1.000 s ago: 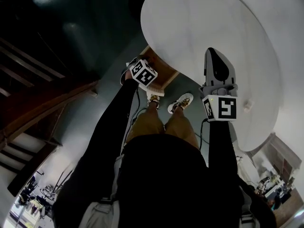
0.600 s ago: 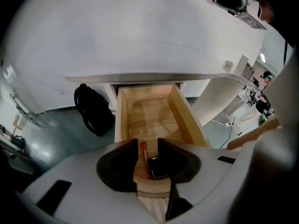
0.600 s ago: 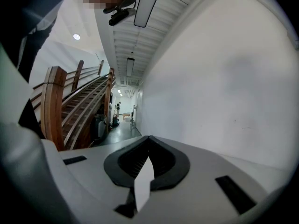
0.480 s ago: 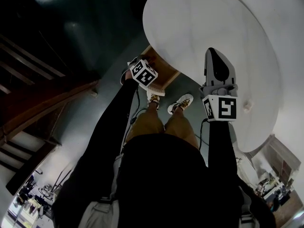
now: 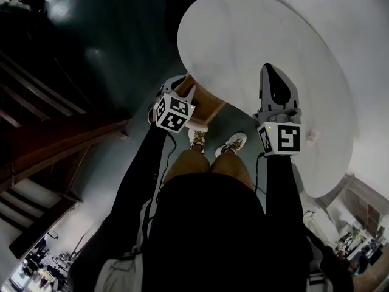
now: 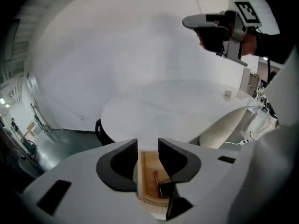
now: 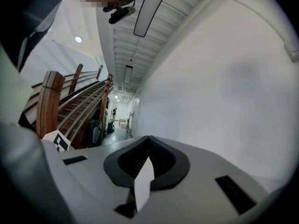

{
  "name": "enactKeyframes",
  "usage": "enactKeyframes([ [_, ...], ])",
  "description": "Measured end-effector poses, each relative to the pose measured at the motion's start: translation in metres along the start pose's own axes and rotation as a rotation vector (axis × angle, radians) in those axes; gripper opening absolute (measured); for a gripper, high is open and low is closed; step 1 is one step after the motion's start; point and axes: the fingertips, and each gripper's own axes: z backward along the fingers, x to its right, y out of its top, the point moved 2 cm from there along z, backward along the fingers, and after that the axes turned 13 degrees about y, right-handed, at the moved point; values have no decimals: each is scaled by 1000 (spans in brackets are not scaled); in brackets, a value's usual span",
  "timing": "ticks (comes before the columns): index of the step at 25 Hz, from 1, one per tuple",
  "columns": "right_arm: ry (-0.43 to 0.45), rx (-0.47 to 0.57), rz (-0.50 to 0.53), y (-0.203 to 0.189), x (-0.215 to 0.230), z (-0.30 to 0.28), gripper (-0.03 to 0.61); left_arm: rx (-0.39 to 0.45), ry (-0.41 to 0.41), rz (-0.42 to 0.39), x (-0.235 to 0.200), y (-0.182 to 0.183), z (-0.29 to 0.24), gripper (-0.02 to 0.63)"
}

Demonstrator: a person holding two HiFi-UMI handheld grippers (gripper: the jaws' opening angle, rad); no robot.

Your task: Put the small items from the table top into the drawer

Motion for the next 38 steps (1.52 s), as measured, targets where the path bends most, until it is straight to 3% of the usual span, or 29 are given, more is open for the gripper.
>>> enactKeyframes([
  [8, -28, 58, 39, 31, 9, 11, 26, 346, 106, 1, -32, 123, 73, 176],
  [15, -55, 91, 57, 49, 15, 25, 26, 616, 195, 24, -43, 195, 136, 184],
  [18, -71, 95, 57, 51, 19, 31, 26, 678, 214, 19, -42, 210, 150, 184],
  [26, -153, 91, 75, 51, 44, 66, 26, 737, 115, -7, -4, 251, 144, 184],
  [38, -490, 68, 79, 35, 144, 237, 26, 862, -180, -84, 166, 356, 126, 184],
])
